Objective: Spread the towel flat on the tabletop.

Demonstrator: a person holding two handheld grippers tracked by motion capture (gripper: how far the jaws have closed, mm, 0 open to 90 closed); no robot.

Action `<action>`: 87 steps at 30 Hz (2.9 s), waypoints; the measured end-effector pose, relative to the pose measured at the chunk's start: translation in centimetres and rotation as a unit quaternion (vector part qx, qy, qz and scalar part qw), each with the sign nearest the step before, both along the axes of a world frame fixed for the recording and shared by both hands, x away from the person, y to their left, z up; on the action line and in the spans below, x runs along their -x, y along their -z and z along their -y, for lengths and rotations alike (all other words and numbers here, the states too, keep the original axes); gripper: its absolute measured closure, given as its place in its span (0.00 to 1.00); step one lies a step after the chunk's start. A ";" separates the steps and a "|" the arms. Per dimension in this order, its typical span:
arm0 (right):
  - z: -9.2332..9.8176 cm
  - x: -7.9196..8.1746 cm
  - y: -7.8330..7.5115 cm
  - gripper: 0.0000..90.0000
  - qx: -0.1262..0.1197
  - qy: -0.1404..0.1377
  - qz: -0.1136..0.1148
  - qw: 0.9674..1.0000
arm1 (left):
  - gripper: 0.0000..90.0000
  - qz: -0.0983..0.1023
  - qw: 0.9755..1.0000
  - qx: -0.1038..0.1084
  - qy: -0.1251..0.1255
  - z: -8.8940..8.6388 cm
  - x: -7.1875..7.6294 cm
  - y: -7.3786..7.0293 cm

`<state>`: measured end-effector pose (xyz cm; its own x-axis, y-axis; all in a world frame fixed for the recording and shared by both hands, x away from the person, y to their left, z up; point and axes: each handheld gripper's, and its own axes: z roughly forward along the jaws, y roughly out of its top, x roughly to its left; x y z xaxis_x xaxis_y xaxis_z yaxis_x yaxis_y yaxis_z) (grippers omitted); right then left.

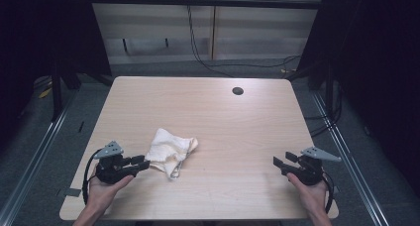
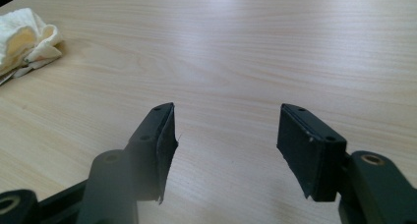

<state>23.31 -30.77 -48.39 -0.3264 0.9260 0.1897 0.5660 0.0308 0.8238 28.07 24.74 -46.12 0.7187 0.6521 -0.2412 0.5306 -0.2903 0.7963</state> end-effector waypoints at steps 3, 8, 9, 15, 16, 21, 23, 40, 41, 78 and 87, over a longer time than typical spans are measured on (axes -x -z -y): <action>-0.1 0.0 0.1 0.44 -0.001 -0.009 -0.004 1.000 | 0.84 0.003 1.000 -0.005 0.021 0.6 -0.2 -0.1; -0.3 -0.2 0.1 0.43 -0.002 -0.019 -0.009 1.000 | 0.88 0.003 0.999 -0.013 0.039 1.9 -1.0 -0.4; -0.3 -0.2 0.1 0.43 -0.002 -0.019 -0.009 1.000 | 0.88 0.003 0.999 -0.013 0.039 1.9 -1.0 -0.4; -0.8 -0.5 0.1 0.40 0.004 -0.021 -0.012 1.000 | 0.75 0.033 0.999 -0.030 0.027 4.0 -2.7 -1.8; -0.9 -0.5 0.1 0.40 0.006 -0.023 -0.013 1.000 | 0.75 0.031 0.999 -0.027 0.033 4.2 -3.0 -2.0; -1.4 -0.2 -0.1 0.39 0.011 -0.033 -0.012 0.999 | 0.74 0.005 0.998 -0.034 0.052 5.0 -4.7 -1.1; -1.4 -0.1 -0.2 0.39 0.014 -0.033 -0.011 0.999 | 0.68 -0.008 0.998 -0.033 0.045 4.9 -5.4 -0.1; -1.7 -0.1 -0.1 0.38 0.026 -0.046 -0.022 0.998 | 0.49 -0.040 0.992 -0.093 0.081 5.9 -6.2 3.2; -1.7 -0.1 -0.1 0.38 0.026 -0.046 -0.022 0.998 | 0.55 -0.040 0.992 -0.093 0.081 5.9 -6.2 3.2; -1.8 -0.2 -0.1 0.38 0.024 -0.050 -0.027 0.998 | 0.63 0.012 0.982 -0.076 0.174 11.9 -1.9 0.5; -1.8 -0.2 -0.1 0.38 0.025 -0.052 -0.028 0.998 | 0.89 0.023 0.976 -0.066 0.204 13.2 -1.8 -0.1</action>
<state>23.52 -28.97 -48.33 -0.4116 0.8965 0.1639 0.6026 0.1328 0.7869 29.90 11.54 -45.98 0.9333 0.3325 -0.1358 0.3143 -0.5727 0.7571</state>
